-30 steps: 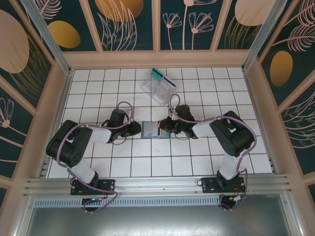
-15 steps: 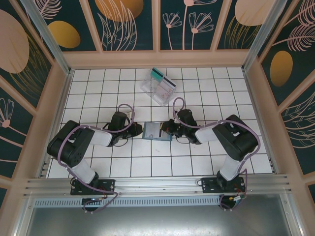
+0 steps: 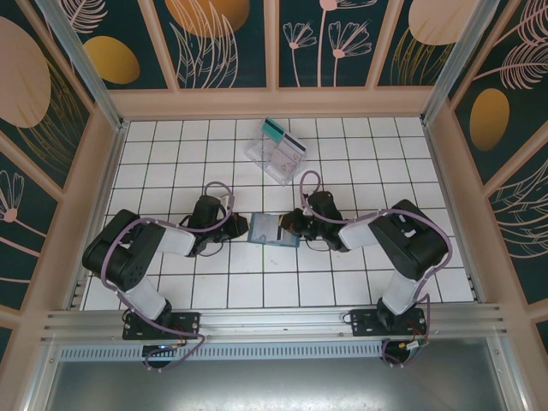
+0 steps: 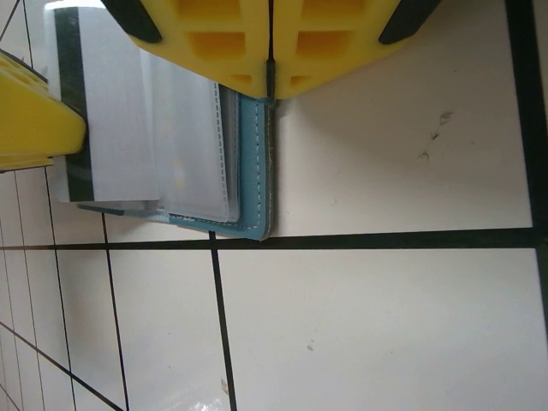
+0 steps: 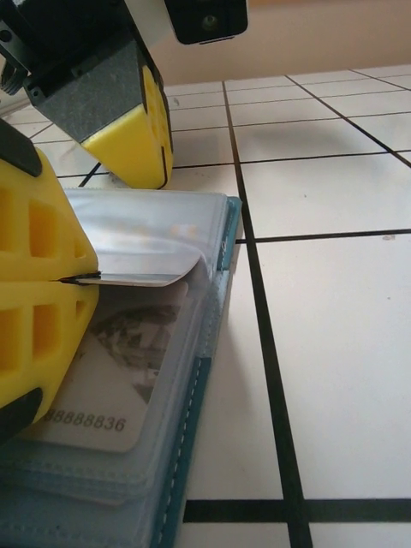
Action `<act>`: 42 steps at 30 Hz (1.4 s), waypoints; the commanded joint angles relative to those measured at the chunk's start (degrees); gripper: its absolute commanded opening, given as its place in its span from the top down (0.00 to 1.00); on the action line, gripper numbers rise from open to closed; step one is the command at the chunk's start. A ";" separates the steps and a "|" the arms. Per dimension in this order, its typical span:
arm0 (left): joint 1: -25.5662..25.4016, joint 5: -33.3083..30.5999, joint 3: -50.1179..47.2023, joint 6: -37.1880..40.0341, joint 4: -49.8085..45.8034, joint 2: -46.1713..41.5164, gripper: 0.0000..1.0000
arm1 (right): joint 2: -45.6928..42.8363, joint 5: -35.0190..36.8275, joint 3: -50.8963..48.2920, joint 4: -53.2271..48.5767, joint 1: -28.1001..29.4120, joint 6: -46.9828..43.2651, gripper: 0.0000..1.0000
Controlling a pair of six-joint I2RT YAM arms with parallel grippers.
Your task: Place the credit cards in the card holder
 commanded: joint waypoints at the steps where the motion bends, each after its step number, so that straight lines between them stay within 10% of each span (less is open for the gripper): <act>1: -2.60 3.14 -2.29 -1.47 -5.23 2.41 0.93 | 3.68 -3.25 -0.23 2.03 1.88 1.71 1.00; 42: -4.99 -1.34 -4.35 -6.10 -2.44 3.78 0.97 | -4.51 1.84 -3.05 -8.71 4.80 -0.23 1.00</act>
